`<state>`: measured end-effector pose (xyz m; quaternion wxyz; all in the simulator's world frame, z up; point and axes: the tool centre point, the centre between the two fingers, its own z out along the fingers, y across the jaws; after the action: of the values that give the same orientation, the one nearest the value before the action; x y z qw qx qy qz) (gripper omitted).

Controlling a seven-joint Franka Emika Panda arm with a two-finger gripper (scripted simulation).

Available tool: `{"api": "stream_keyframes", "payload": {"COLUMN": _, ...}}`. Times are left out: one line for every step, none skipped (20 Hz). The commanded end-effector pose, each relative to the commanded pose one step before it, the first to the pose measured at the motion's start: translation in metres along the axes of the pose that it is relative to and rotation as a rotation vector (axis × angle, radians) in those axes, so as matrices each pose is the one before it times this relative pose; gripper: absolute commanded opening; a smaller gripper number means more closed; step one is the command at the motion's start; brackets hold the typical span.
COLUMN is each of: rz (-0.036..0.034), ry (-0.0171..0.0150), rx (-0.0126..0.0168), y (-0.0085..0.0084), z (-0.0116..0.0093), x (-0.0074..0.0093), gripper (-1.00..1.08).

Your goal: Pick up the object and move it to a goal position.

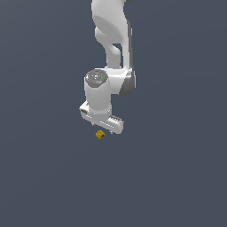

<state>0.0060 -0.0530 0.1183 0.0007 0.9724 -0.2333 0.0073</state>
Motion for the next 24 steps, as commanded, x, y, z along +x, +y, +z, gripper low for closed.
{"api": "stream_keyframes", "payload": {"rz": 0.08525, "ry": -0.0041, "rx": 0.00053, "y": 0.00569, "z": 0.01079, "x": 0.00009, "gripper": 1.0}}
{"api": "stream_keyframes", "payload": {"rz": 0.03081, "ry": -0.00139, "rx": -0.00008, "y": 0.00214, "z": 0.0039, "x": 0.00019, "gripper": 1.0}}
{"api": "stream_keyframes", "payload": {"rz": 0.02906, "ry": -0.00124, "rx": -0.00018, "y": 0.00204, "z": 0.00366, "x": 0.00024, "gripper": 1.0}}
{"api": "stream_keyframes", "payload": {"rz": 0.02732, "ry": -0.00109, "rx": -0.00026, "y": 0.00194, "z": 0.00342, "x": 0.00027, "gripper": 1.0}}
{"api": "stream_keyframes", "payload": {"rz": 0.02557, "ry": -0.00096, "rx": -0.00033, "y": 0.00184, "z": 0.00319, "x": 0.0003, "gripper": 1.0}}
{"api": "stream_keyframes", "payload": {"rz": 0.02381, "ry": -0.00083, "rx": -0.00037, "y": 0.00172, "z": 0.00296, "x": 0.00032, "gripper": 1.0}}
{"api": "stream_keyframes", "payload": {"rz": 0.02206, "ry": -0.00071, "rx": -0.0004, "y": 0.00161, "z": 0.00273, "x": 0.00033, "gripper": 1.0}}
{"api": "stream_keyframes", "payload": {"rz": 0.0203, "ry": -0.00061, "rx": -0.00041, "y": 0.00149, "z": 0.0025, "x": 0.00033, "gripper": 1.0}}
{"api": "stream_keyframes", "payload": {"rz": 0.01855, "ry": -0.00052, "rx": -0.00042, "y": 0.00137, "z": 0.00228, "x": 0.00033, "gripper": 1.0}}
{"api": "stream_keyframes", "payload": {"rz": 0.01678, "ry": -0.00043, "rx": -0.00041, "y": 0.00124, "z": 0.00206, "x": 0.00032, "gripper": 1.0}}
{"api": "stream_keyframes", "payload": {"rz": 0.01501, "ry": -0.00036, "rx": -0.00039, "y": 0.00111, "z": 0.00184, "x": 0.0003, "gripper": 1.0}}
{"api": "stream_keyframes", "payload": {"rz": 0.01326, "ry": -0.0003, "rx": -0.00036, "y": 0.00099, "z": 0.00162, "x": 0.00029, "gripper": 1.0}}
{"api": "stream_keyframes", "payload": {"rz": 0.01149, "ry": -0.00024, "rx": -0.00032, "y": 0.00086, "z": 0.0014, "x": 0.00026, "gripper": 1.0}}
{"api": "stream_keyframes", "payload": {"rz": 0.00972, "ry": -0.00019, "rx": -0.00028, "y": 0.00073, "z": 0.00118, "x": 0.00023, "gripper": 1.0}}
{"api": "stream_keyframes", "payload": {"rz": 0.00794, "ry": -0.00015, "rx": -0.00024, "y": 0.00059, "z": 0.00097, "x": 0.00019, "gripper": 1.0}}
{"api": "stream_keyframes", "payload": {"rz": 0.00619, "ry": -0.00011, "rx": -0.00019, "y": 0.00047, "z": 0.00075, "x": 0.00015, "gripper": 1.0}}
{"api": "stream_keyframes", "payload": {"rz": 0.00442, "ry": -0.00007, "rx": -0.00014, "y": 0.00033, "z": 0.00054, "x": 0.00011, "gripper": 1.0}}
{"api": "stream_keyframes", "payload": {"rz": 0.00267, "ry": -0.00004, "rx": -0.00008, "y": 0.00021, "z": 0.00032, "x": 0.00008, "gripper": 1.0}}
{"api": "stream_keyframes", "payload": {"rz": 0.00085, "ry": -0.00001, "rx": -0.00003, "y": 0.00005, "z": 0.00011, "x": 0.00001, "gripper": 1.0}}
{"api": "stream_keyframes", "payload": {"rz": -0.00543, "ry": -0.00023, "rx": -0.00024, "y": -0.00018, "z": -0.00042, "x": -0.00016, "gripper": 1.0}}
{"api": "stream_keyframes", "payload": {"rz": 0.0, "ry": 0.0, "rx": 0.0, "y": -0.00001, "z": 0.00038, "x": -0.00002, "gripper": 1.0}}
{"api": "stream_keyframes", "payload": {"rz": 0.0, "ry": 0.0, "rx": 0.0, "y": -0.00004, "z": 0.00113, "x": -0.00007, "gripper": 1.0}}
{"api": "stream_keyframes", "payload": {"rz": 0.00049, "ry": 0.0, "rx": 0.00002, "y": 0.00017, "z": 0.00187, "x": 0.00008, "gripper": 1.0}}
{"api": "stream_keyframes", "payload": {"rz": 0.0, "ry": 0.0, "rx": 0.0, "y": -0.00008, "z": 0.00263, "x": -0.00017, "gripper": 1.0}}
